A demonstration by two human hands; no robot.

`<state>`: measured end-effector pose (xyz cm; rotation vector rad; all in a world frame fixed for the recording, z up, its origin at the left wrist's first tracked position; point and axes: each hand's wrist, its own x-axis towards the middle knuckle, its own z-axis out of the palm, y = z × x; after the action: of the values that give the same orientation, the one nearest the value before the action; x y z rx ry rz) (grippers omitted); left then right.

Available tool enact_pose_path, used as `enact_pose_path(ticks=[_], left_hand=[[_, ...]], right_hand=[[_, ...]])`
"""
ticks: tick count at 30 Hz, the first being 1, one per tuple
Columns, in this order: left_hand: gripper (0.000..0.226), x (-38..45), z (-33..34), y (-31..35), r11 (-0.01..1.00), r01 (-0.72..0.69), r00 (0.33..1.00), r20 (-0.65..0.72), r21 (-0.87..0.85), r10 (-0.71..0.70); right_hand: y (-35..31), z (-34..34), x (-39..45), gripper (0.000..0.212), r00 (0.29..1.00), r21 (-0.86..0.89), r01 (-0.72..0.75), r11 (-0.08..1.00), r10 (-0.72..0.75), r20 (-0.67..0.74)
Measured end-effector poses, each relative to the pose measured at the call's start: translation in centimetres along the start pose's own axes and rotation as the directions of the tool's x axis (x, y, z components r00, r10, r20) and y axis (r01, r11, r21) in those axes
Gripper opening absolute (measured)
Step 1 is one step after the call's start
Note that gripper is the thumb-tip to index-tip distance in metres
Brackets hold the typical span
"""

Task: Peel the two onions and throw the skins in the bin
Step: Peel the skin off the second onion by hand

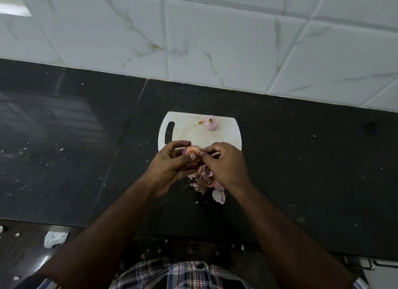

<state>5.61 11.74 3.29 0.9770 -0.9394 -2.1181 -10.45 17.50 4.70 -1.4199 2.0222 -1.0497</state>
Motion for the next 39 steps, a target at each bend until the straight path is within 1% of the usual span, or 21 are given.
enact_pose_path(ticks=[3,6,11,14,17,19,20,21,22,23,24,25,26,27,28,30,35,39], left_hand=[[0.049,-0.1,0.3,0.0,0.999,-0.011,1.000,-0.011,0.032,0.011],[0.042,0.0,0.4,-0.2,0.997,-0.024,1.000,-0.012,0.071,0.025],[0.034,0.0,0.4,-0.4,0.997,-0.020,1.000,0.020,0.080,0.018],[0.036,-0.1,0.1,-0.5,1.000,-0.009,0.998,0.068,0.030,0.006],[0.041,0.1,-0.2,-0.3,0.999,0.014,0.996,0.092,-0.046,-0.010],[0.041,0.3,-0.3,0.0,0.998,0.017,0.996,0.093,-0.063,-0.011],[0.042,0.3,-0.4,0.1,0.998,0.017,0.996,0.090,-0.067,-0.011],[0.043,0.4,-0.5,0.2,0.997,0.018,0.996,0.087,-0.071,-0.012],[0.044,0.4,-0.5,0.2,0.997,0.017,0.996,0.084,-0.073,-0.011],[0.045,0.5,-0.5,0.2,0.998,0.015,0.997,0.081,-0.069,-0.009],[0.045,0.6,-0.5,0.1,0.998,0.009,0.997,0.077,-0.057,-0.005],[0.043,0.6,-0.6,0.1,0.999,0.002,0.997,0.075,-0.039,0.001],[0.042,0.7,-0.6,0.0,1.000,-0.005,0.997,0.077,-0.016,0.007],[0.042,0.7,-0.7,-0.1,1.000,-0.011,0.996,0.084,0.003,0.010],[0.044,0.7,-0.7,-0.1,1.000,-0.013,0.995,0.095,0.015,0.012],[0.050,0.7,-0.6,-0.1,0.999,-0.016,0.993,0.117,0.029,0.012],[0.053,0.7,-0.2,-0.2,0.990,-0.049,0.991,0.132,0.131,0.032],[0.055,0.9,-0.2,-0.5,0.961,-0.097,0.992,0.107,0.260,0.071]], right_hand=[[-0.4,0.2,-0.2,0.012,0.999,-0.107,0.043,0.993,-0.043,-0.001],[-0.3,0.3,-0.3,0.012,0.999,-0.189,0.043,0.981,-0.041,0.016],[0.3,-0.3,0.3,0.010,1.000,-0.193,-0.026,0.981,0.027,0.002],[0.9,-0.7,0.6,0.015,0.997,-0.187,-0.076,0.979,0.081,0.020],[1.9,-1.2,0.6,0.020,0.982,-0.193,-0.147,0.970,0.166,0.088],[2.8,-1.2,0.6,0.015,0.971,-0.218,-0.162,0.963,0.195,0.142],[3.1,-1.3,0.6,0.017,0.970,-0.226,-0.150,0.962,0.188,0.156],[3.2,-1.3,0.7,0.023,0.972,-0.219,-0.144,0.965,0.179,0.150],[3.2,-1.4,0.8,0.027,0.976,-0.173,-0.152,0.973,0.175,0.128],[2.9,-1.5,0.9,0.028,0.977,-0.075,-0.178,0.981,0.186,0.108],[2.5,-1.6,1.0,0.028,0.972,0.064,-0.214,0.975,0.206,0.112],[2.1,-1.7,1.1,0.030,0.961,0.209,-0.259,0.943,0.229,0.158],[1.6,-1.8,1.1,0.034,0.942,0.321,-0.308,0.895,0.240,0.235],[1.1,-1.8,1.0,0.041,0.925,0.359,-0.334,0.872,0.230,0.302],[0.9,-1.8,1.0,0.048,0.916,0.336,-0.330,0.882,0.213,0.340],[0.6,-1.7,1.1,0.053,0.922,0.259,-0.281,0.924,0.184,0.341],[0.4,-1.6,1.3,0.035,0.951,0.181,-0.195,0.964,0.141,0.274],[0.3,-1.4,1.3,0.032,0.957,0.134,-0.183,0.974,0.145,0.252]])
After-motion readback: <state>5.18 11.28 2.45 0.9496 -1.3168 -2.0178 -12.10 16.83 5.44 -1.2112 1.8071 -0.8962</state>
